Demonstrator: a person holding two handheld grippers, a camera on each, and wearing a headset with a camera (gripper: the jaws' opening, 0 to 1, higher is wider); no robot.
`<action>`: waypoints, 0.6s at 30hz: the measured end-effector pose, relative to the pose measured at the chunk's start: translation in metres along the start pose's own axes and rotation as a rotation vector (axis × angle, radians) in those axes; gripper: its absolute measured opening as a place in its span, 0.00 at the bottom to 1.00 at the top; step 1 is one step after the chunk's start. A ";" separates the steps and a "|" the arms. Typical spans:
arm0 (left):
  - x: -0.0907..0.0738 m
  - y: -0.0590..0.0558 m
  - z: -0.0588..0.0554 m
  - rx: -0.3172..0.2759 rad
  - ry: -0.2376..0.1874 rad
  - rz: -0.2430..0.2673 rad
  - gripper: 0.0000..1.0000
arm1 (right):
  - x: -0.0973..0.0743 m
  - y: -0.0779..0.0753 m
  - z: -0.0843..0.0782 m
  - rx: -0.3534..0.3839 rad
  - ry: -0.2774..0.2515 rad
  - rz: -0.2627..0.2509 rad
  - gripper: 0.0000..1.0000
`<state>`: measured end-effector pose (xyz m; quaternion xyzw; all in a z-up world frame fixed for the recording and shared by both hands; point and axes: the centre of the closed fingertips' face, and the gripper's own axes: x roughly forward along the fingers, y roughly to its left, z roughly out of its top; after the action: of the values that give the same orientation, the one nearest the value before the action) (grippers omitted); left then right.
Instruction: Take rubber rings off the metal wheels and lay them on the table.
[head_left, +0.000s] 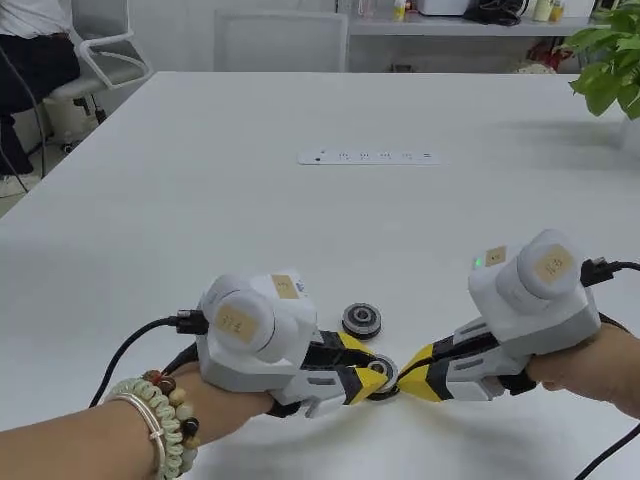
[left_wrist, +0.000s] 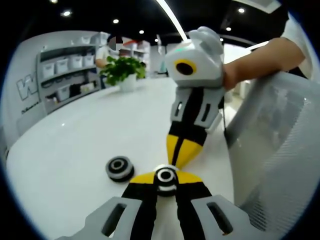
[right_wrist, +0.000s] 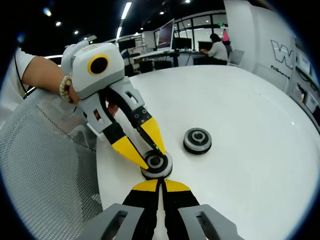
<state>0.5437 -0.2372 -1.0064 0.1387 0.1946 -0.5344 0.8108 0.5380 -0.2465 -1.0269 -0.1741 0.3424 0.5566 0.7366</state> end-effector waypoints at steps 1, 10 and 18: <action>0.000 0.000 0.000 0.000 0.000 0.000 0.14 | 0.000 -0.001 0.000 0.018 0.004 -0.004 0.00; 0.000 0.000 0.000 0.006 0.002 0.000 0.14 | 0.000 -0.004 -0.002 0.098 -0.010 -0.013 0.00; -0.002 0.002 -0.001 0.012 0.005 0.007 0.14 | 0.002 -0.005 0.000 0.190 -0.003 -0.017 0.00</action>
<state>0.5444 -0.2345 -1.0068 0.1454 0.1931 -0.5323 0.8113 0.5427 -0.2466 -1.0293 -0.1057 0.3911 0.5154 0.7551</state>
